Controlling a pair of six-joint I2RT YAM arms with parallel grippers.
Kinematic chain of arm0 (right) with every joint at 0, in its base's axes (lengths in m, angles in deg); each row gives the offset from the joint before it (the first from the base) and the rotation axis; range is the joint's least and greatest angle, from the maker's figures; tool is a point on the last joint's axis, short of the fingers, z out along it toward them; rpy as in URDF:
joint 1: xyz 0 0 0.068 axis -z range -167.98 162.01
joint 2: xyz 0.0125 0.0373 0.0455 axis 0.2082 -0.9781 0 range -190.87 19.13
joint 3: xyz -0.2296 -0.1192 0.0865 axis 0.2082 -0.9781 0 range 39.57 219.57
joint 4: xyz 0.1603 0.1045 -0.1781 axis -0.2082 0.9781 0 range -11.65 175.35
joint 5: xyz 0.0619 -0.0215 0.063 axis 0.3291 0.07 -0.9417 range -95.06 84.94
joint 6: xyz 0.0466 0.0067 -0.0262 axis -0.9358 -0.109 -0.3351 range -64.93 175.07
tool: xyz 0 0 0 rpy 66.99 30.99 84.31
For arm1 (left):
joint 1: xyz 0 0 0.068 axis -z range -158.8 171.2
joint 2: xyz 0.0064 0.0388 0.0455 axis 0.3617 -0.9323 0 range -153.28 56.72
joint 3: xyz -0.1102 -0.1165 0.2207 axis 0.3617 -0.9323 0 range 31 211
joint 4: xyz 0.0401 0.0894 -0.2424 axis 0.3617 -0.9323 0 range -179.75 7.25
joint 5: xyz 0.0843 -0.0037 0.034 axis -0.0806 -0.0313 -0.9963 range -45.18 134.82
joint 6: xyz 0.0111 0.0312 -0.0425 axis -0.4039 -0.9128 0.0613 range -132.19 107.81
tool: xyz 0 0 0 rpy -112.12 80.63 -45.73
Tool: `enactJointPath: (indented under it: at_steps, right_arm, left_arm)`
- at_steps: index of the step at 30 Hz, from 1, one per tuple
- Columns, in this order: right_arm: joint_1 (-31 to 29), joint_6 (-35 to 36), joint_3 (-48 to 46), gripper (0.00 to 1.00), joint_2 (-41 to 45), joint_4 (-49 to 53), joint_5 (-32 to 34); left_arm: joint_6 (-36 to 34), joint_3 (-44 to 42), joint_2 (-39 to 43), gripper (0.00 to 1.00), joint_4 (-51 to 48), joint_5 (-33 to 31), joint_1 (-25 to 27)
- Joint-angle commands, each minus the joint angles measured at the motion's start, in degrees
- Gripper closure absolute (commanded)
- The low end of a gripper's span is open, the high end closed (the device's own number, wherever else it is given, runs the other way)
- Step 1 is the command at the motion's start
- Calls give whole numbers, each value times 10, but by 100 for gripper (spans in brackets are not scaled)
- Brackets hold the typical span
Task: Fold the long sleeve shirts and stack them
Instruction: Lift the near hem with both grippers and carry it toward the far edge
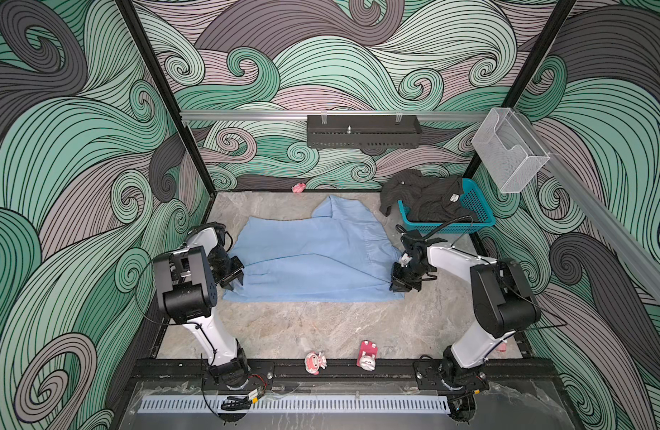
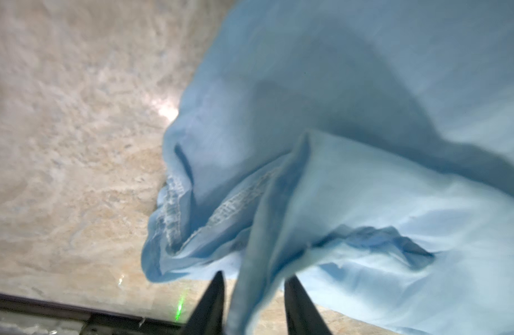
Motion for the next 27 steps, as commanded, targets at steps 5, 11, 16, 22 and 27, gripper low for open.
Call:
enactJointPath:
  at_steps: [5, 11, 16, 22, 27]
  right_arm:
    - [-69, 26, 110, 60, 87, 103, 72]
    - [-99, 21, 247, 58, -70, 105, 75]
    - [-103, 27, 318, 58, -190, 106, 79]
    - [-116, 33, 288, 58, -214, 100, 79]
    - [-135, 34, 204, 58, -172, 89, 75]
  left_arm:
    - [1, 54, 110, 42, 6, 18, 39]
    - [23, 121, -16, 44, 2, 75, 114]
    - [52, 124, -99, 45, 21, 101, 134]
    - [64, 82, -133, 45, 0, 62, 128]
    - [63, 12, -97, 45, 4, 50, 104]
